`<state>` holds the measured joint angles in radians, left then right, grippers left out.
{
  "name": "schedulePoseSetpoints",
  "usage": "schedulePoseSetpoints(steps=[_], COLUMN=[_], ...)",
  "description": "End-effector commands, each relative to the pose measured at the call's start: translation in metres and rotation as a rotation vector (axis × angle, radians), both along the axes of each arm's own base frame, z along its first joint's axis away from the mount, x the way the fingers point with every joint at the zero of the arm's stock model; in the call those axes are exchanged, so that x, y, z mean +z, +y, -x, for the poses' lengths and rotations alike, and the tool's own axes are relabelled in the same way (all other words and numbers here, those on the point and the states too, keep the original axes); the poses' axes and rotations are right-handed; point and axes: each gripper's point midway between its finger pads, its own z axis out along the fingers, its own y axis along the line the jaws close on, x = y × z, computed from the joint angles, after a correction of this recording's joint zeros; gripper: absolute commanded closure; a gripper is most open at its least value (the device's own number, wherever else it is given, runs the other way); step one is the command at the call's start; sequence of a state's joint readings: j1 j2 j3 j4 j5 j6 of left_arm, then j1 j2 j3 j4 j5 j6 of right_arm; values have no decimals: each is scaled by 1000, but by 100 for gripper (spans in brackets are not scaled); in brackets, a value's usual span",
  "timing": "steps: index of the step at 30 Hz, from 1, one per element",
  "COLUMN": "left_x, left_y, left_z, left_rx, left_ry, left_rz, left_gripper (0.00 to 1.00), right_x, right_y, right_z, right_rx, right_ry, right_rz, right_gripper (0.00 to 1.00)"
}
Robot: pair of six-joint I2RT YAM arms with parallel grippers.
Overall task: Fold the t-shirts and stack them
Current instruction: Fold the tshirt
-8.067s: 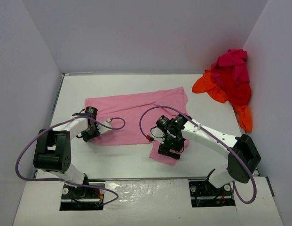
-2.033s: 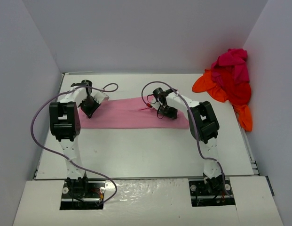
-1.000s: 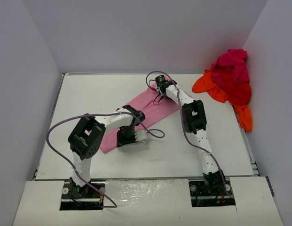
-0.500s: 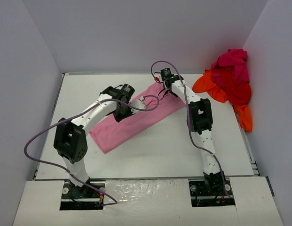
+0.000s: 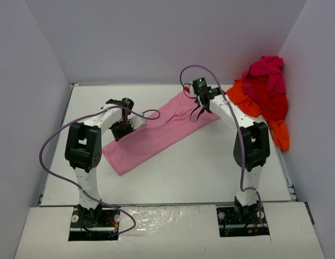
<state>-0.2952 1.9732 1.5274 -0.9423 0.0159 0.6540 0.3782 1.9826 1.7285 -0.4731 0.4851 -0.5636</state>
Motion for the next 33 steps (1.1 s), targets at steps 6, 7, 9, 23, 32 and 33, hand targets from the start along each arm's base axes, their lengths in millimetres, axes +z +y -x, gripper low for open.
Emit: schedulePoseSetpoints(steps=[6, 7, 9, 23, 32, 33], left_x=[9, 9, 9, -21, -30, -27], left_y=[64, 71, 78, 96, 85, 81], left_z=[-12, -13, -11, 14, 73, 79], left_rx=[92, 105, 110, 74, -23, -37], left_ry=[-28, -29, -27, 113, 252, 250], left_rz=[-101, -103, -114, -196, -188, -185], left_gripper=[100, 100, 100, 100, 100, 100], right_x=[-109, -114, -123, -178, -200, -201], right_y=[42, 47, 60, 102, 100, 101], right_z=[75, 78, 81, 64, 30, 27], right_rx=[60, 67, 78, 28, 20, 21], right_ry=[434, 461, 510, 645, 626, 628], right_rz=[-251, -279, -338, -514, -442, -439], right_gripper=[100, 100, 100, 100, 100, 100])
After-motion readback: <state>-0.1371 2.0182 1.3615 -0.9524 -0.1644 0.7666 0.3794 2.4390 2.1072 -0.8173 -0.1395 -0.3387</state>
